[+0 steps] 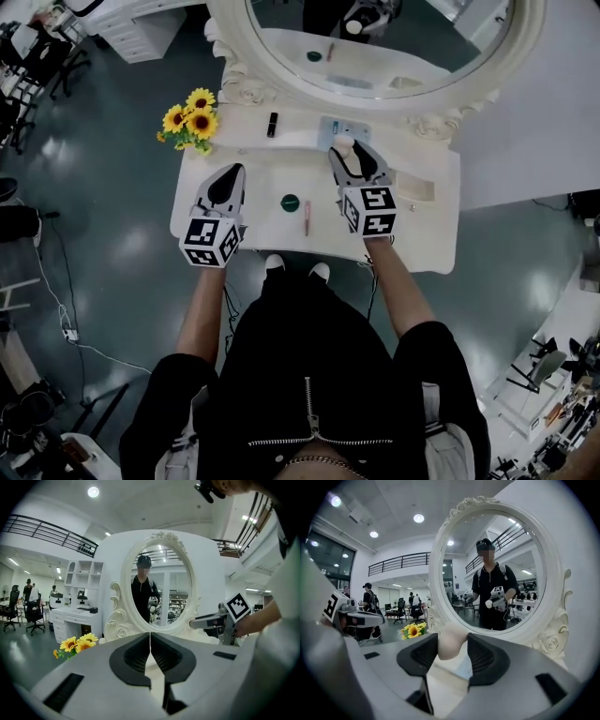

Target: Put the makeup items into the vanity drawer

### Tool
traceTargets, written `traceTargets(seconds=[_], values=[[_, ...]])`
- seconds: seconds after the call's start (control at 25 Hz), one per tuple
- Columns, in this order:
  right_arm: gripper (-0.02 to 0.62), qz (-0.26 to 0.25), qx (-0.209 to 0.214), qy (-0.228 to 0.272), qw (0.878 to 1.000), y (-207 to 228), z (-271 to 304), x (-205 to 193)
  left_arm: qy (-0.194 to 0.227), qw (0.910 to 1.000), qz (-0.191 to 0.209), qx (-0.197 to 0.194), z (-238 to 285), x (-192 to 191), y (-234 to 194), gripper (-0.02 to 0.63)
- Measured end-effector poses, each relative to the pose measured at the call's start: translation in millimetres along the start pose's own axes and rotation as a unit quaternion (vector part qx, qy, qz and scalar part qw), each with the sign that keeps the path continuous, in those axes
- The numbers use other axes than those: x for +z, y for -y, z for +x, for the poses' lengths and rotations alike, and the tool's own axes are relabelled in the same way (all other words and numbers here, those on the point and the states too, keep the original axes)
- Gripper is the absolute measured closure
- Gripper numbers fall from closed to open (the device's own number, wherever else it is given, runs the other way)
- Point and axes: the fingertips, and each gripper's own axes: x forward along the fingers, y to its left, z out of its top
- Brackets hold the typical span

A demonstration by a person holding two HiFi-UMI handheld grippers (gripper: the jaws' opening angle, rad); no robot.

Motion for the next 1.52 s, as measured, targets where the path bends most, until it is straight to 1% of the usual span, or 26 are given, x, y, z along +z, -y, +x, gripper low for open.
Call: traceTargets(seconds=[0.12,0.24,0.44,0.64,0.88,1.0,1.16,1.4,1.52], values=[[0.402,0.008,-0.012,0.006,1.000,7,-5,6,0.002,0.9999,0.006,-0.013,7,5,4,0.584],[0.402,0.012,-0.029,0.002,0.999,20,-13,0,0.000,0.9996,0.010,-0.028,16,7,11,0.584],[0.405,0.025,-0.073,-0.010,0.997,55,-38,-17,-0.005,0.9979,0.013,-0.063,39,7,35,0.584],[0.405,0.044,-0.126,-0.016,0.991,96,-70,-34,-0.011,0.9945,0.018,-0.103,63,3,67,0.584],[0.405,0.055,-0.166,-0.042,0.984,138,-92,-66,-0.020,0.9906,0.027,-0.133,82,-2,98,0.584],[0.405,0.059,-0.174,-0.060,0.981,152,-94,-84,-0.027,0.9902,0.029,-0.134,85,-5,101,0.584],[0.404,0.063,-0.181,-0.088,0.978,169,-90,-113,-0.039,0.9911,0.029,-0.124,86,-12,94,0.584],[0.403,0.083,-0.193,-0.145,0.967,194,-81,-168,-0.058,0.9928,0.031,-0.100,81,-26,77,0.584],[0.400,0.098,-0.198,-0.164,0.961,202,-77,-191,-0.064,0.9933,0.031,-0.090,79,-29,72,0.584]])
